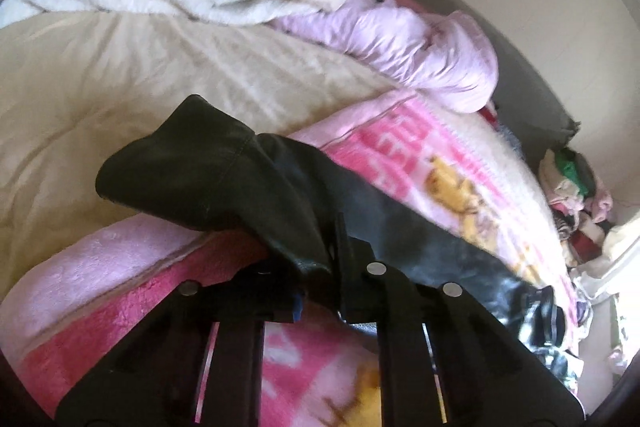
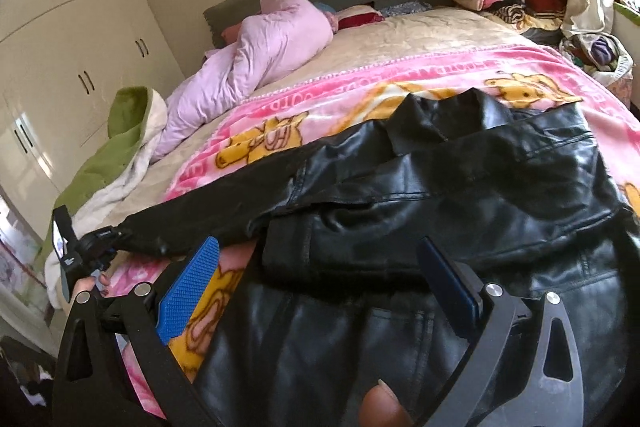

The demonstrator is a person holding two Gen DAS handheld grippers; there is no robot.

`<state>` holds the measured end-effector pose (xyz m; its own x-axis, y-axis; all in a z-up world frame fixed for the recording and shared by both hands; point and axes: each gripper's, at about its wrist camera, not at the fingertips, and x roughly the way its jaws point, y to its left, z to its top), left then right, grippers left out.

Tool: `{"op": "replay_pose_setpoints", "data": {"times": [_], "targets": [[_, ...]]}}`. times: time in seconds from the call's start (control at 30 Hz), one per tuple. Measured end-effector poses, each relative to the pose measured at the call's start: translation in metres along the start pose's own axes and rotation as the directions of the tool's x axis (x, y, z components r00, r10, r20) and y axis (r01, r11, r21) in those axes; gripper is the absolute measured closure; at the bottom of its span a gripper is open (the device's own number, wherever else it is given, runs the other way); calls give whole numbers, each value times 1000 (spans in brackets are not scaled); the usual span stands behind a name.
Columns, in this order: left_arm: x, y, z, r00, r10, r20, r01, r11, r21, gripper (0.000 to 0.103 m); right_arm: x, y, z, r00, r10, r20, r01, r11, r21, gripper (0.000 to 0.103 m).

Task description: Fold large clothes

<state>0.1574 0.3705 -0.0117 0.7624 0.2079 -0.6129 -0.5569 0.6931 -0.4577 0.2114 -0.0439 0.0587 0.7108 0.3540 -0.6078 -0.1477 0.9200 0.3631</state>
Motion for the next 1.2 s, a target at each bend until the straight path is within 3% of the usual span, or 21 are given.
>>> {"op": "replay_pose_setpoints", "data": {"times": [0.17, 0.4, 0.9, 1.2], "targets": [[-36, -33, 8, 993, -101, 64, 98, 994, 57, 101, -24, -24, -1, 1000, -12, 24, 10, 998, 63, 4], [-75, -89, -5, 975, -206, 84, 188, 966, 180, 103, -63, -63, -9, 995, -61, 73, 53, 992, 114, 4], [-107, -174, -41, 962, -271, 42, 241, 909, 339, 103, -117, -133, -20, 986, -109, 127, 69, 956, 285, 4], [-129, -226, -67, 943, -333, 18, 294, 855, 428, 103, -136, -162, -27, 978, -146, 149, 93, 945, 313, 4]]}}
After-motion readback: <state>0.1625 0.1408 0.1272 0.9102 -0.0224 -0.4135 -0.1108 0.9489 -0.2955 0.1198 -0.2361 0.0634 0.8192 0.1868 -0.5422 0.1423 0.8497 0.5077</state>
